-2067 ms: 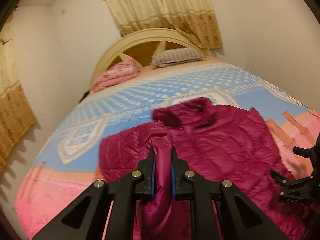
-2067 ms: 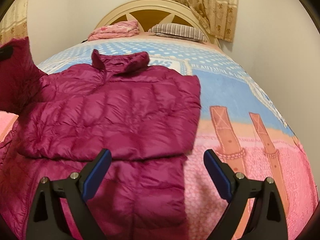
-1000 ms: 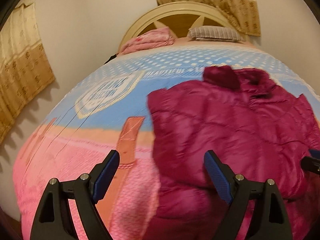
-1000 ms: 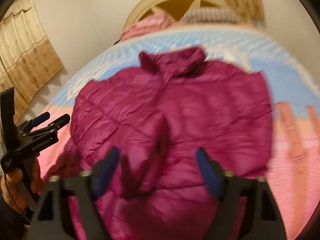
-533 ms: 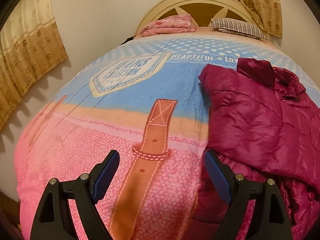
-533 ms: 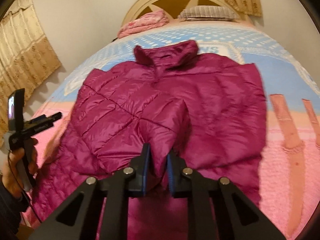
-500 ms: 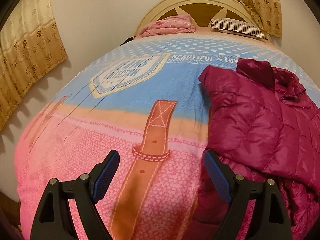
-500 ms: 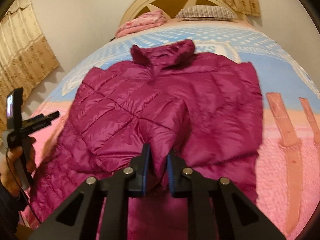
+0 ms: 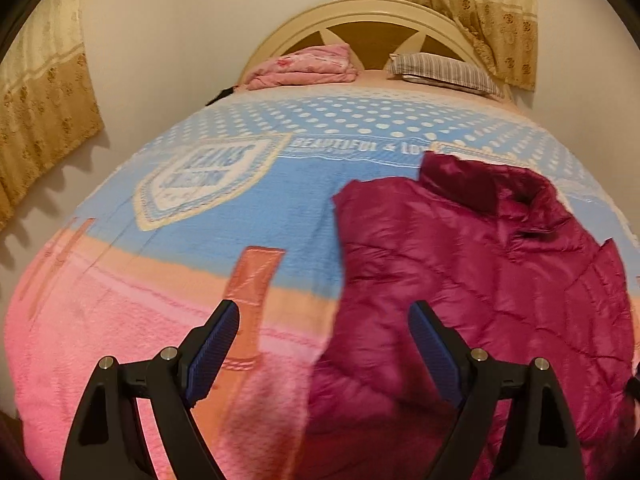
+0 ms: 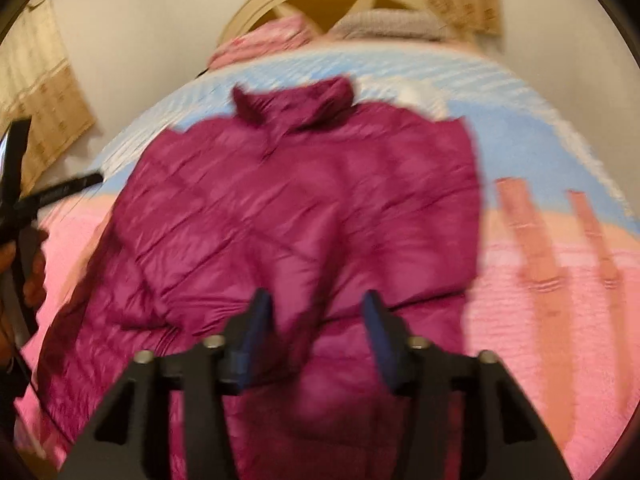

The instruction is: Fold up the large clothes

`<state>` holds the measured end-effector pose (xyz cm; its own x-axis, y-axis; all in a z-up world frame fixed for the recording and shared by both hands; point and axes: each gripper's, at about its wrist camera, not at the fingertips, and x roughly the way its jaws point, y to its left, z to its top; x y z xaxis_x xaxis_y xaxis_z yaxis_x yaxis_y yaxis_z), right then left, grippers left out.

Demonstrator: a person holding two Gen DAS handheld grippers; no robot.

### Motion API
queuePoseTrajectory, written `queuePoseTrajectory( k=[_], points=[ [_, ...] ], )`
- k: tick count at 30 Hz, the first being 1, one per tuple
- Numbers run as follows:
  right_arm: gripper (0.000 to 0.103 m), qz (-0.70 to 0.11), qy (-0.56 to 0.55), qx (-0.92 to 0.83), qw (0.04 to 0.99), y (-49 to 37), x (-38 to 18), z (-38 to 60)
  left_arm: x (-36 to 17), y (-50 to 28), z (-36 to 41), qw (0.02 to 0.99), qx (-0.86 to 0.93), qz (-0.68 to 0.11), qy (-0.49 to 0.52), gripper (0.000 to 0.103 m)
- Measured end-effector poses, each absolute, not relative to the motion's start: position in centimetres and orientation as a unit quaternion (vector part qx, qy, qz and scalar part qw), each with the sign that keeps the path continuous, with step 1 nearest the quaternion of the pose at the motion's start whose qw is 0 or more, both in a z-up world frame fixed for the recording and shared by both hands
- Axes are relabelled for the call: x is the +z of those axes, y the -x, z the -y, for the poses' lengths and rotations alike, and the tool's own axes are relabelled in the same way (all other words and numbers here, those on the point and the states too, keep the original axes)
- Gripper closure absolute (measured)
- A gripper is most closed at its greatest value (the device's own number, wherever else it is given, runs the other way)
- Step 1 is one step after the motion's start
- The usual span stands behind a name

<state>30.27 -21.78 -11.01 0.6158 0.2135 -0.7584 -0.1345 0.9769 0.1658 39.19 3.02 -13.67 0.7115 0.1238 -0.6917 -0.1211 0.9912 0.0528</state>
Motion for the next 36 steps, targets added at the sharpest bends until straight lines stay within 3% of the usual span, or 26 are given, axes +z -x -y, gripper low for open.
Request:
queuePoseTrajectory(
  k=[8, 19, 36],
  points=[
    [0.048, -0.355, -0.061, 0.076, 0.93, -31.9, -6.3, 19.7, -14.5, -42.4, -0.2, 0.928, 0.031, -0.372, 0.005, 0.016],
    [0.048, -0.416, -0.055, 0.102, 0.902, -35.7, -13.8, 15.6, -20.9, -43.5, 0.5, 0.911, 0.015, -0.411, 0.011, 0.012],
    [0.048, -0.415, -0.025, 0.086, 0.905, -35.4, -15.2, 14.9, -22.0, -44.1, 1.1, 0.903, 0.028, -0.428, -0.01, 0.005]
  ],
)
